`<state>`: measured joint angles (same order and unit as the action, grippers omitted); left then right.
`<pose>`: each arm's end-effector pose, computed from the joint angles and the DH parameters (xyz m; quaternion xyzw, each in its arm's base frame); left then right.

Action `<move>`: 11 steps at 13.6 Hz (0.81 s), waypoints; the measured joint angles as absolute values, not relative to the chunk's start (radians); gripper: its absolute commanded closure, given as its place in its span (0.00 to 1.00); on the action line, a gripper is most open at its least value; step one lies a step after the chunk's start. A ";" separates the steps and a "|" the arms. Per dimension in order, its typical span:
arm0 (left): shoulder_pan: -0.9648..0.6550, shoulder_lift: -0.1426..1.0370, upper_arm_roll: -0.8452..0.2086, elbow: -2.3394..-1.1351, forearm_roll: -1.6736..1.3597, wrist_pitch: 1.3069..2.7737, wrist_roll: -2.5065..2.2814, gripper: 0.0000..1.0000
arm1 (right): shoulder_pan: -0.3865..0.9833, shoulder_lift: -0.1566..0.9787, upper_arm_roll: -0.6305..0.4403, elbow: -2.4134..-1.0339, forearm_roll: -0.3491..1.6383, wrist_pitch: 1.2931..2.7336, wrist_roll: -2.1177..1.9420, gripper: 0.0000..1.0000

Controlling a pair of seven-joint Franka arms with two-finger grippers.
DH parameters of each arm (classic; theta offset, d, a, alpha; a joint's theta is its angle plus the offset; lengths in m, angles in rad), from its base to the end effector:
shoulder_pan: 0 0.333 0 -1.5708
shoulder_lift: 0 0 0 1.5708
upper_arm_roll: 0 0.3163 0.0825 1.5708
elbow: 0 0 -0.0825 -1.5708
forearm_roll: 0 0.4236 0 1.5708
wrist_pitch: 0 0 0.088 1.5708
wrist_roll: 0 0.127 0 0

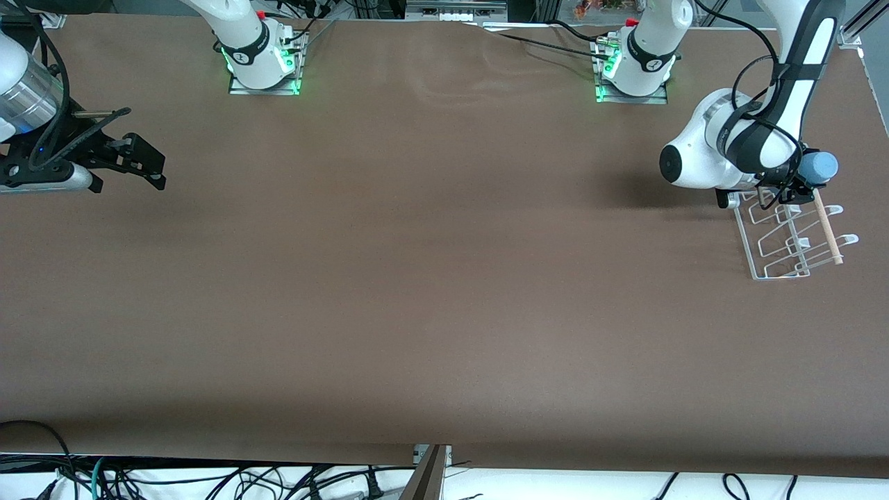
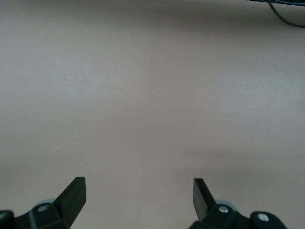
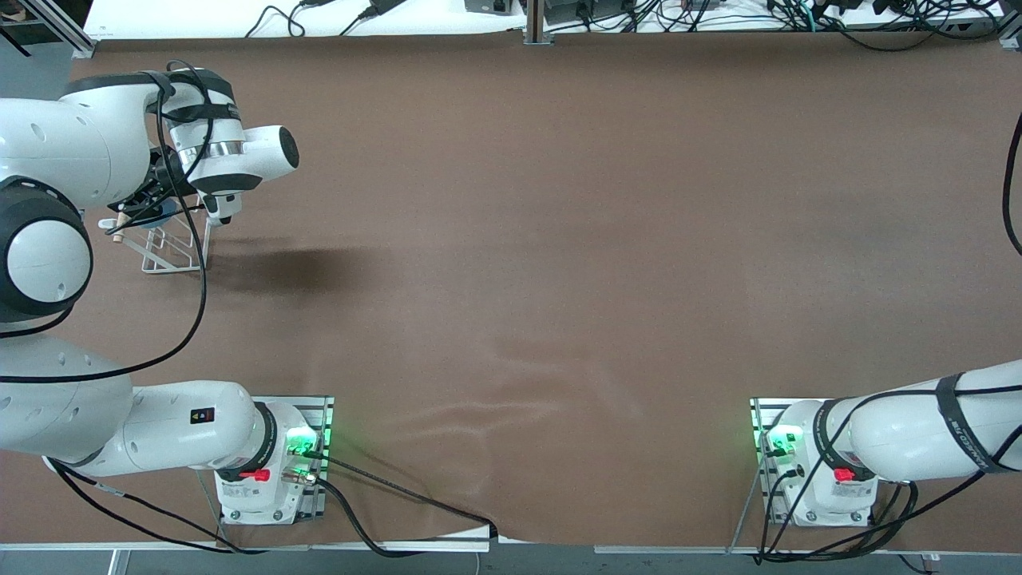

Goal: Transfer cup to left arm and place on rack
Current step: 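Lower the cup with the left gripper onto a rack peg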

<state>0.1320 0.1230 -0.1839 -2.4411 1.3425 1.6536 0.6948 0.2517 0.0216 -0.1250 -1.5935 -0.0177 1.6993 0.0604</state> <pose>0.4574 0.0909 0.2283 -0.5436 0.5583 0.4892 0.3918 0.6097 0.0763 0.5921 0.9985 0.0339 0.0429 0.0062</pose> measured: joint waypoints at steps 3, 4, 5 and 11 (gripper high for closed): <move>0.141 0.123 -0.183 -2.451 1.358 1.681 0.672 1.00 | 0.252 0.022 -0.125 -1.594 -0.018 1.699 0.061 0.01; 0.147 0.123 -0.183 -2.457 1.359 1.692 0.664 1.00 | 0.252 0.022 -0.125 -1.594 -0.018 1.699 0.061 0.01; 0.152 0.123 -0.182 -2.463 1.359 1.698 0.654 1.00 | 0.252 0.022 -0.125 -1.594 -0.018 1.699 0.061 0.01; 0.197 0.140 -0.181 -2.493 1.421 1.755 0.575 1.00 | 0.251 0.022 -0.127 -1.593 -0.018 1.700 0.061 0.01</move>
